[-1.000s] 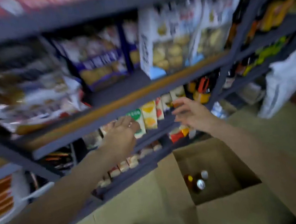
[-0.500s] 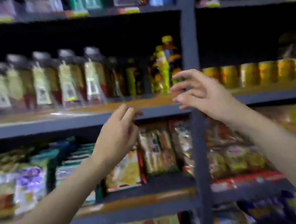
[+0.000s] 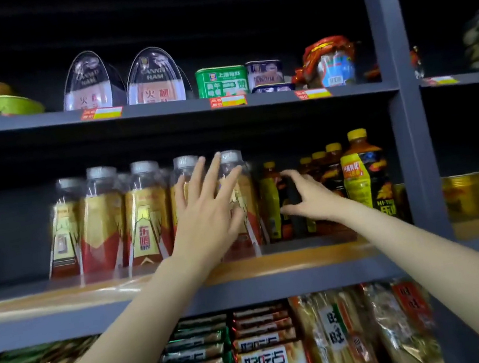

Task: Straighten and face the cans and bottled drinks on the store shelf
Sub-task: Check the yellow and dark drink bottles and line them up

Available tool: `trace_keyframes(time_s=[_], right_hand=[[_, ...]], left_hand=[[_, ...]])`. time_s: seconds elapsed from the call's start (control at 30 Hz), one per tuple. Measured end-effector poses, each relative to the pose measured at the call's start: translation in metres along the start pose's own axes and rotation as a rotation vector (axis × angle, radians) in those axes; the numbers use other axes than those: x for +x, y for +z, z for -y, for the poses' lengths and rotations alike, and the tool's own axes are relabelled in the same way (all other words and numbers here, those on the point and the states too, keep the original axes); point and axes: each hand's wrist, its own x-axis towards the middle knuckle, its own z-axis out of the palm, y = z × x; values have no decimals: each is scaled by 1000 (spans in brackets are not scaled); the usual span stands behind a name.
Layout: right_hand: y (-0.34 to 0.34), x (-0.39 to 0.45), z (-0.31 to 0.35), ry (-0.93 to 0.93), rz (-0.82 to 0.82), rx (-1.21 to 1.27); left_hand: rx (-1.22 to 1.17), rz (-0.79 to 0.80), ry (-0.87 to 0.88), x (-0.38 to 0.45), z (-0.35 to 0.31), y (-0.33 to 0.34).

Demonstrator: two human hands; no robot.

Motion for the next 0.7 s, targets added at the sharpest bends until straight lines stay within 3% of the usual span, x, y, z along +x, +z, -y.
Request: trace_keyframes(time_s=[0.5,0.7], right_hand=[[39,161,-37,154,77,-29],[39,151,-38,230,-74,6]], left_hand=[[51,-14,-35,0,-1,37],[35,-41,-18,1,-1,36]])
